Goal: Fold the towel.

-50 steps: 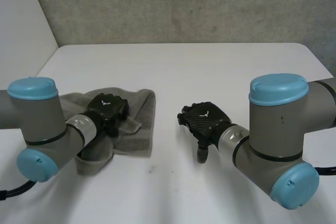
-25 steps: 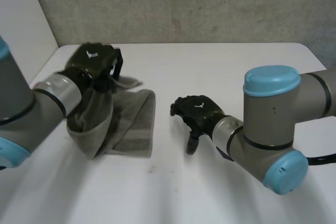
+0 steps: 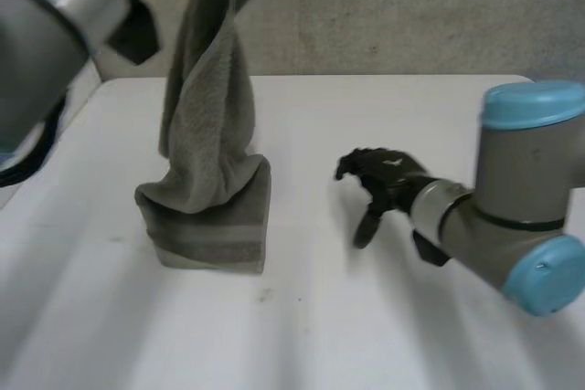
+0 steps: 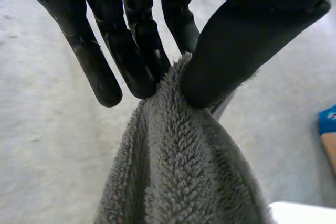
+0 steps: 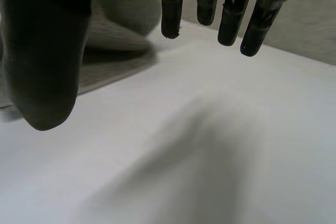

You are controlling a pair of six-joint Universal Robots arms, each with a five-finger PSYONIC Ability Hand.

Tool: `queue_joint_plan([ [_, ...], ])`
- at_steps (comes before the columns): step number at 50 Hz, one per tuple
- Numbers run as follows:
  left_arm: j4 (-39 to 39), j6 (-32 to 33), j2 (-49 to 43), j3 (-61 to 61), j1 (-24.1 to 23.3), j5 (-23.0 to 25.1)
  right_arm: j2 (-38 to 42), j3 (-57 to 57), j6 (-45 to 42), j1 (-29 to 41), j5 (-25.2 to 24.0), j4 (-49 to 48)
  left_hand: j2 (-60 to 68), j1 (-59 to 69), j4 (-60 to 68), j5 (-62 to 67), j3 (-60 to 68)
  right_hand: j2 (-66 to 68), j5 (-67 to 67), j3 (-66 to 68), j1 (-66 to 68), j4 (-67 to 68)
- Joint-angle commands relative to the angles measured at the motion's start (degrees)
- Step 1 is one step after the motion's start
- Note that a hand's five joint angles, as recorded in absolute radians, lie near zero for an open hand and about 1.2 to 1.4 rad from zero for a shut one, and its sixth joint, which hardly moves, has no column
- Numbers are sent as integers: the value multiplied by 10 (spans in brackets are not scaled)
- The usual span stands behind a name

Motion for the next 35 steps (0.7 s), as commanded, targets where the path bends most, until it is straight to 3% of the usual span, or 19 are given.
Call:
queue_joint_plan([
  [1,-29,-4,-191,204,-152,-53,-88,61,-1,-123,12,-14,104,123,102,115,104,-43,-37,-40,-102,-51],
  [9,-36,-3,-284,204,-238,-57,-115,67,-5,-197,5,-20,104,123,102,115,104,-43,-37,-40,-102,-51],
  [17,-1,0,-337,93,-262,-56,-111,60,-30,-212,14,-22,104,123,102,115,104,-43,-37,-40,-102,-51],
  [18,11,0,-346,82,-268,-54,-111,60,-39,-212,14,-22,59,78,57,70,59,-43,-37,-40,-102,-51],
  [19,17,0,-350,73,-276,-52,-111,60,-46,-212,14,-23,-193,-173,-194,-182,-193,-43,-37,-40,-102,-51],
  [20,17,0,-350,73,-276,-52,-111,60,-46,-212,14,-23,-196,-176,-197,-185,-195,-43,-37,-40,-102,-51],
  [21,19,0,-349,69,-282,-52,-111,61,-50,-212,14,-24,-489,-469,-490,-478,-488,-43,-37,-40,-102,-51],
  [22,19,0,-349,69,-283,-52,-111,61,-50,-212,14,-24,-492,-472,-493,-481,-491,-43,-37,-40,-102,-51],
  [23,20,1,-344,66,-289,-53,-112,62,-52,-212,14,-27,-590,-570,-591,-579,-590,-43,-37,-40,-102,-51],
  [29,17,2,-273,58,-288,-54,-114,64,-54,-209,5,-25,-596,-577,-598,-585,-596,-43,-37,-40,-102,-51],
  [35,17,22,-171,-13,-185,-53,-120,70,-63,-205,0,-21,-596,-576,-597,-585,-596,-43,-37,-40,-102,-51],
])
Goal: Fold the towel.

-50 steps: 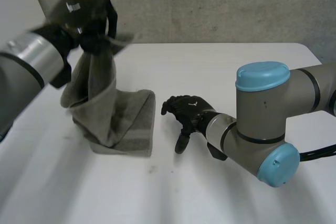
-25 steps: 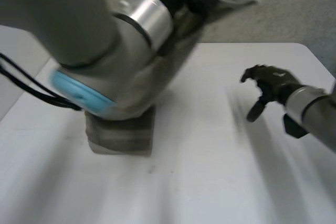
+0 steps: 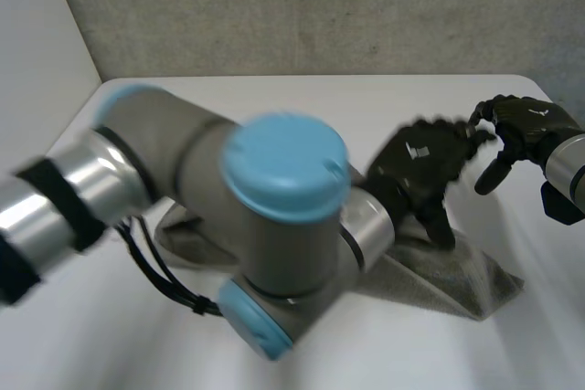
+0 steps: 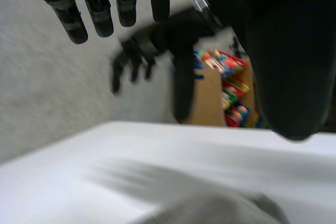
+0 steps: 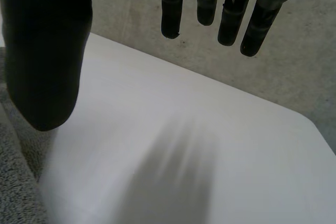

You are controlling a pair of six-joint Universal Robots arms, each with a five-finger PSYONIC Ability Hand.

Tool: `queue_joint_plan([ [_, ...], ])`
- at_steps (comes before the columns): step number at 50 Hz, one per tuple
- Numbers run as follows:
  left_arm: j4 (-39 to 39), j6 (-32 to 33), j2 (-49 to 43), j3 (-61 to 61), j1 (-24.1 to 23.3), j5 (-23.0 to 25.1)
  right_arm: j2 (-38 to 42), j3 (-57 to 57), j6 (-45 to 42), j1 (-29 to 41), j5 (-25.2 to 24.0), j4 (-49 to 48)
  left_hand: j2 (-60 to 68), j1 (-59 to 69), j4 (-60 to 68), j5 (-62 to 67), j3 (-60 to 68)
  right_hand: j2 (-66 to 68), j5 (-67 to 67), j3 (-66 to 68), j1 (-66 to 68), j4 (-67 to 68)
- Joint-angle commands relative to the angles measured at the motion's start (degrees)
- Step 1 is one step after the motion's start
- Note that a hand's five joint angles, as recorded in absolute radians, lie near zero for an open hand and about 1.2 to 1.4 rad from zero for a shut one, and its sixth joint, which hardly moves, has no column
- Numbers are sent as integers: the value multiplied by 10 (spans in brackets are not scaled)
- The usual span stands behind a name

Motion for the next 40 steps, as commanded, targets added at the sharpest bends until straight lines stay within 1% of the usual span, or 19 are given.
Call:
queue_joint_plan([
  [1,-3,34,134,-90,125,3,-14,10,-18,10,-10,6,6,0,4,-16,4,-43,-37,-40,-102,-51],
  [2,-3,34,134,-90,125,3,-14,10,-18,10,-10,6,6,0,4,-16,4,-43,-37,-40,-102,-51],
  [4,-3,70,160,-130,174,5,-34,23,-42,28,-19,18,21,15,19,-1,19,-43,-37,-40,-102,-51],
  [5,-3,70,161,-130,174,5,-34,23,-42,28,-19,18,21,16,19,-1,19,-43,-37,-40,-102,-51],
  [6,-6,90,164,-144,202,5,-40,27,-55,40,-22,27,34,29,33,13,33,-43,-37,-40,-102,-51],
  [7,-6,90,164,-144,202,5,-40,27,-55,41,-22,28,34,29,33,13,33,-43,-37,-40,-102,-51],
  [9,-16,121,163,-166,256,5,-49,34,-67,60,-22,49,36,31,35,15,34,-43,-37,-40,-102,-51],
  [10,-16,121,163,-166,256,5,-49,34,-67,60,-22,49,36,31,35,15,34,-43,-37,-40,-102,-51],
  [12,-22,142,156,-180,296,9,-61,49,-67,76,-21,64,48,42,46,26,46,-43,-37,-40,-102,-51],
  [13,-22,142,156,-181,296,9,-61,49,-67,76,-21,64,48,42,46,26,46,-43,-37,-40,-102,-51],
  [15,-26,151,123,-177,327,31,-69,59,-67,83,-22,68,84,79,83,63,83,-43,-37,-40,-102,-51],
  [18,-29,153,104,-173,339,50,-88,84,-67,100,-19,69,101,96,100,80,100,-42,-36,-39,-101,-51],
  [20,-36,153,72,-155,354,89,-111,114,-68,110,-17,68,132,126,130,110,130,-38,-33,-36,-98,-47],
  [21,-36,153,72,-155,354,89,-111,114,-68,110,-17,68,132,127,130,110,130,-38,-33,-36,-98,-47],
  [23,-43,152,32,-124,360,121,-129,145,-71,111,-18,67,143,138,142,122,142,-32,-26,-29,-91,-41],
  [25,-47,151,12,-105,361,130,-135,161,-72,112,-19,67,155,150,154,134,154,-32,-26,-29,-91,-41],
  [29,-64,152,-27,-67,363,138,-144,190,-73,112,-19,64,180,175,179,159,179,-32,-26,-29,-91,-41],
  [31,-90,153,-64,-29,363,139,-149,217,-76,111,-21,55,186,180,184,164,184,-32,-26,-29,-91,-41],
  [40,-134,154,-133,51,362,140,-144,277,-100,104,-20,6,187,182,186,166,186,-32,-26,-29,-91,-41],
])
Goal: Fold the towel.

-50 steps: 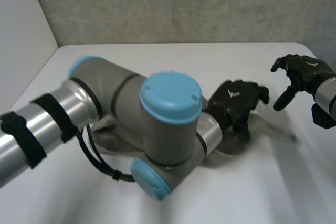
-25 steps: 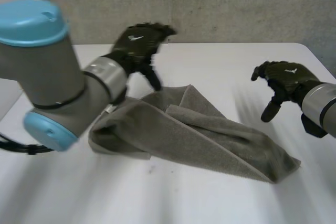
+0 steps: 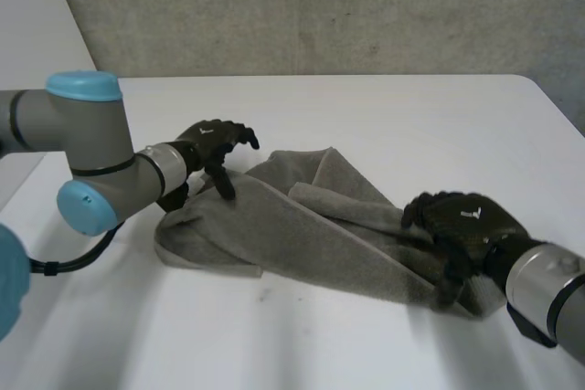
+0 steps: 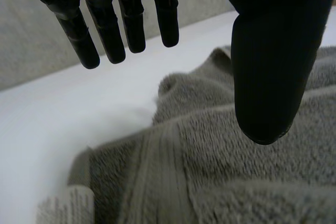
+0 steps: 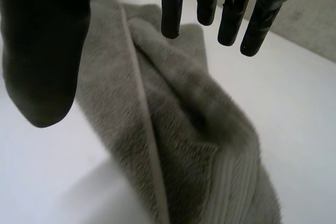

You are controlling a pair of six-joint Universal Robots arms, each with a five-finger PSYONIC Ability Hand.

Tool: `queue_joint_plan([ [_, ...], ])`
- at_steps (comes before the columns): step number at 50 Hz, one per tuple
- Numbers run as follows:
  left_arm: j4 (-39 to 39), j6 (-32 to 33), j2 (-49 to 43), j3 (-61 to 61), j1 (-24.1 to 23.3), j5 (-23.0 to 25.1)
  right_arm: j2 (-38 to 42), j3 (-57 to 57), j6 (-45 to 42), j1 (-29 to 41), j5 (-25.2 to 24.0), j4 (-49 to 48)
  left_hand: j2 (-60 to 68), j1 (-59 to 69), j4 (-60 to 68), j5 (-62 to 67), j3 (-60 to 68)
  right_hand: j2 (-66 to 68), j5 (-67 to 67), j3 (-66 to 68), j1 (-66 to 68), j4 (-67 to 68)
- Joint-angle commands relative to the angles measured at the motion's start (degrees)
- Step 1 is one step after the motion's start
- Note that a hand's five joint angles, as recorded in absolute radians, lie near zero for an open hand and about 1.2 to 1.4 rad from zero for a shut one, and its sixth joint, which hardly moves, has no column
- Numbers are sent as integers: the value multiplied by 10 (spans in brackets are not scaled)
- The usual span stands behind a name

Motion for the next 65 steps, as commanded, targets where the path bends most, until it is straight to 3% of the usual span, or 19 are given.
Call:
queue_joint_plan([
  [1,-35,1,-62,71,-2,-2,5,53,-21,-7,-1,-46,54,56,55,54,54,-32,-26,-29,-91,-41],
  [5,-35,1,-78,84,-2,-3,8,70,-20,-9,0,-70,183,185,184,183,183,-25,-20,-22,-84,-34],
  [22,-36,81,-89,77,-9,-11,19,98,-21,-9,0,-110,374,375,375,373,374,-17,-11,-14,-76,-25],
  [28,-37,81,-86,77,-10,-11,36,96,-20,-10,0,-115,555,556,556,554,555,-10,-5,-7,-69,-19],
  [43,-35,81,7,20,-10,-11,88,82,-11,-23,-1,-132,555,557,556,555,555,39,44,42,-20,30],
  [65,-24,76,258,-253,-1,-3,142,51,-1,-23,0,-143,555,557,556,555,555,131,137,134,72,123],
])
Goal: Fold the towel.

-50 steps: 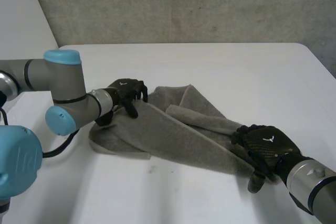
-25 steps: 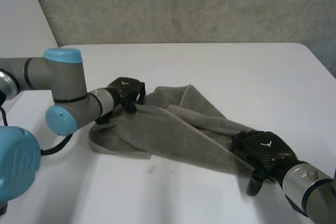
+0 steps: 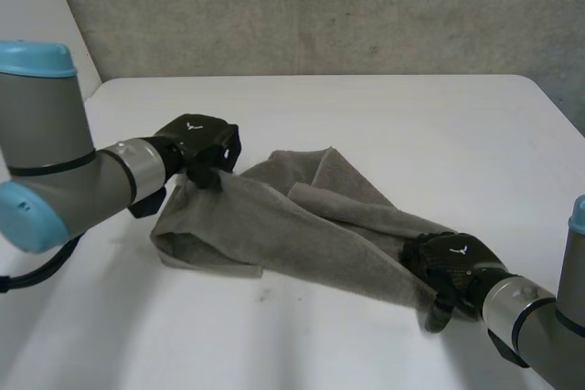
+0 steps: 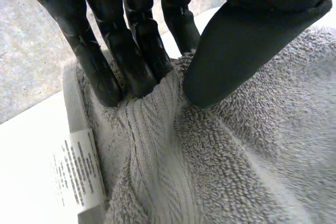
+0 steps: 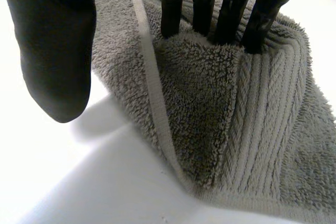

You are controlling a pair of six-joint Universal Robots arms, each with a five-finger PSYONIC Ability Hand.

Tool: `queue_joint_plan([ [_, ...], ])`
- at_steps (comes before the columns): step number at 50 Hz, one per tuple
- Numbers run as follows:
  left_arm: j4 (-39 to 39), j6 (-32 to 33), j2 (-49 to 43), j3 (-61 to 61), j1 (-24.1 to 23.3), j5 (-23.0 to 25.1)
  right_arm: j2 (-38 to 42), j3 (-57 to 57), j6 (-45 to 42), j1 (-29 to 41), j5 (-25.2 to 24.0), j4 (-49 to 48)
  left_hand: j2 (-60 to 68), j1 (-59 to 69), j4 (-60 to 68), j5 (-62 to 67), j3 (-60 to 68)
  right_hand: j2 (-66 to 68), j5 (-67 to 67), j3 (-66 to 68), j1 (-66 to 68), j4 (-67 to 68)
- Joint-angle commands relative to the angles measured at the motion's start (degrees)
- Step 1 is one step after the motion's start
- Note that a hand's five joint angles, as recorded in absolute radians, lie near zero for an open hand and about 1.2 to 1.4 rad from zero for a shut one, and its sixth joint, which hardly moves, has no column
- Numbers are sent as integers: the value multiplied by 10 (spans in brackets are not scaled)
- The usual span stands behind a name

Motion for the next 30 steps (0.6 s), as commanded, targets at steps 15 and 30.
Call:
queue_joint_plan([
  [15,33,-42,220,-216,24,1,40,-27,6,5,1,-5,103,123,102,115,105,282,269,281,280,279],
  [30,38,-89,252,-223,45,2,43,-31,4,41,4,-6,103,123,102,115,105,255,242,254,253,252],
])
